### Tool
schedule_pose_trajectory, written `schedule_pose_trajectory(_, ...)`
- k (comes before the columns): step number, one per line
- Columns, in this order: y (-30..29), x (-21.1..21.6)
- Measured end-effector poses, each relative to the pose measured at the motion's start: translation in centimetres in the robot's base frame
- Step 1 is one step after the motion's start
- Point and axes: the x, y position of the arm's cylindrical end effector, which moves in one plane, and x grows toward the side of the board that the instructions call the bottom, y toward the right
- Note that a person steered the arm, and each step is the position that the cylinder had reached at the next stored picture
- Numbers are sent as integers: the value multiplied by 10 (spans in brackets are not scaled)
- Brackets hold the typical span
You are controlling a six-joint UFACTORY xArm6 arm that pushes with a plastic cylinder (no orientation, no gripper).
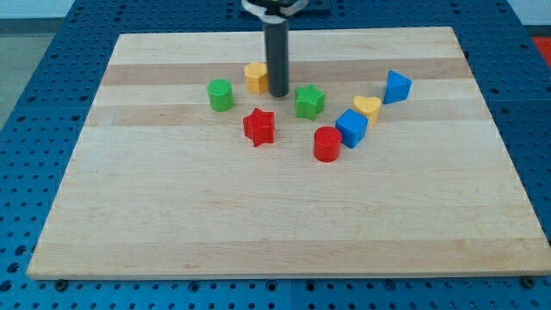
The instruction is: Move the yellow heart up a bit
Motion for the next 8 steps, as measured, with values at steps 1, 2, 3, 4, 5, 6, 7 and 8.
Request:
schedule_pose_trajectory(1,60,-25)
schedule_pose_trajectory(2,122,-49)
schedule_pose_trajectory(3,217,-49)
schedule_pose_trajectory(4,323,-31)
schedule_pose_trajectory(5,324,9)
schedule_pose_trajectory(6,279,46)
schedule_pose_trajectory(7,261,48)
schedule_pose_trajectory(8,235,40)
